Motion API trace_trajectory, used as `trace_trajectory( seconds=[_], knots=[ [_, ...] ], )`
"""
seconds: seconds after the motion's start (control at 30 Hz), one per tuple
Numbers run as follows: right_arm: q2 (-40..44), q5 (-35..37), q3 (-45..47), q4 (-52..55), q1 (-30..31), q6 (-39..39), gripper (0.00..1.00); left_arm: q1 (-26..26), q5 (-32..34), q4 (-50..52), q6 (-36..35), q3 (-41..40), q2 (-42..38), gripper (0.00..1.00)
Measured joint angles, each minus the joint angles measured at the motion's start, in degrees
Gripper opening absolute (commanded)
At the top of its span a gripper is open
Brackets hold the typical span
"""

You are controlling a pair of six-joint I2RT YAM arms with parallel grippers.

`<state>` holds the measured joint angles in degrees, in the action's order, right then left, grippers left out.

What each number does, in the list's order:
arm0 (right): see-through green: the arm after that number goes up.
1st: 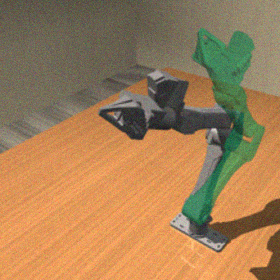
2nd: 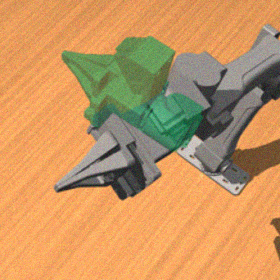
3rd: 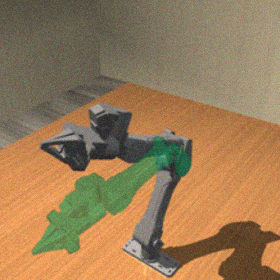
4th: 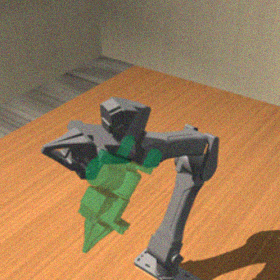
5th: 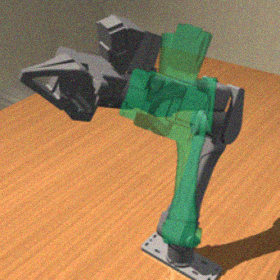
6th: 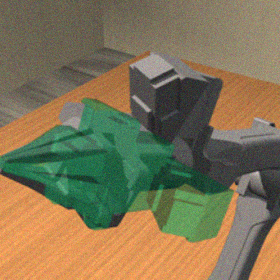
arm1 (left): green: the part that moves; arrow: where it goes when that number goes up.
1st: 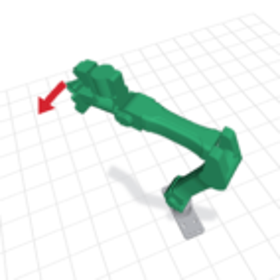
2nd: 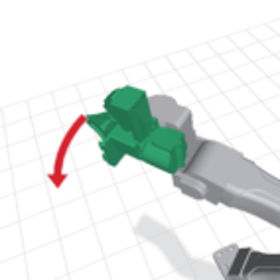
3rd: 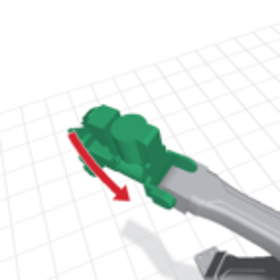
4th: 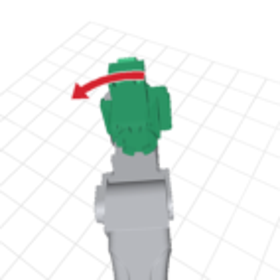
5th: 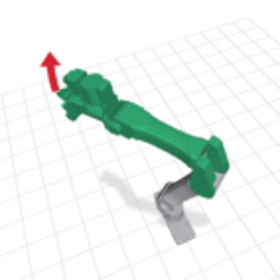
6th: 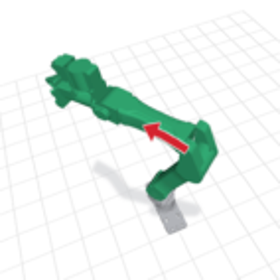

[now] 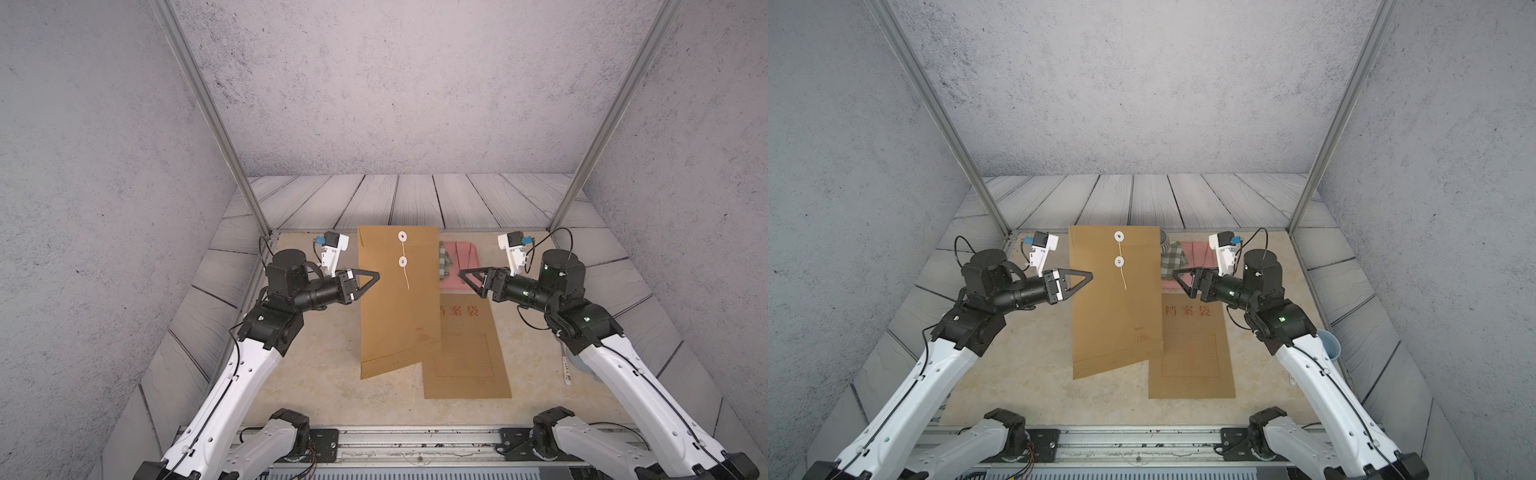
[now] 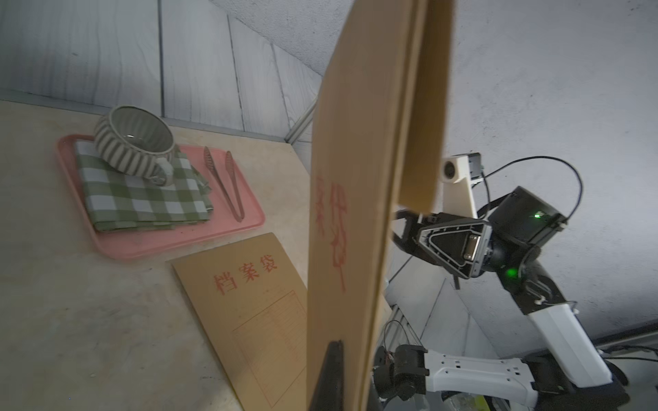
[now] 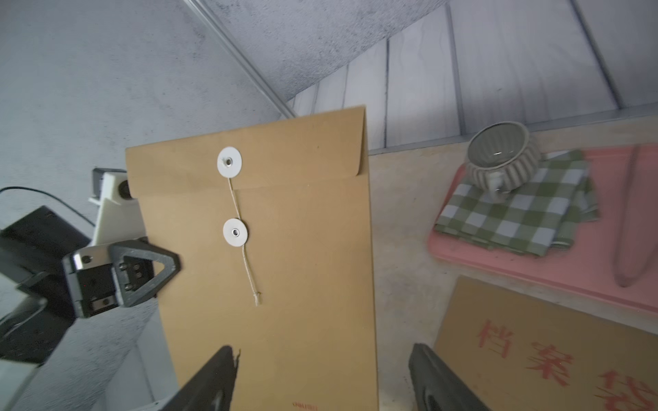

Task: Open the file bag
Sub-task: Pick up the file bag from the center of the board, then open the file bag.

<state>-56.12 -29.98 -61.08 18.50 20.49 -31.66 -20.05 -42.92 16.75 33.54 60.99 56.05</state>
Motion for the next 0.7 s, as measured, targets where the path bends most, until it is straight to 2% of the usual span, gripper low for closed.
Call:
trace_trajectory(
  seconds=[0.1, 0.17, 0.27, 0.37, 0.53, 0.7],
  knots=[
    [2.3, -0.3, 1.1, -0.6, 0.8, 0.3, 0.69, -5.0, 7.6, 7.6, -5.9, 2.2, -1.0, 0.0],
    [2.5, -2.7, 2.9, -5.1, 3.0, -0.8, 0.65, -10.0, 13.2, 12.5, -9.8, 4.6, -0.9, 0.0],
    [0.0, -5.9, 5.1, -13.0, 8.2, -2.8, 0.63, -17.5, 21.4, 18.4, -14.6, 9.4, 0.0, 0.0],
    [-3.6, -7.8, 7.8, -20.1, 12.3, -5.0, 0.59, -21.9, 27.2, 22.2, -17.8, 13.9, 0.6, 0.0],
    [-7.4, -9.4, 10.6, -29.1, 13.9, -8.7, 0.56, -25.2, 32.2, 25.1, -20.5, 18.5, 0.7, 0.0],
    [-9.1, -9.5, 10.6, -34.4, 16.4, -9.3, 0.54, -26.5, 31.9, 26.5, -20.9, 19.8, 0.8, 0.0]
  ],
)
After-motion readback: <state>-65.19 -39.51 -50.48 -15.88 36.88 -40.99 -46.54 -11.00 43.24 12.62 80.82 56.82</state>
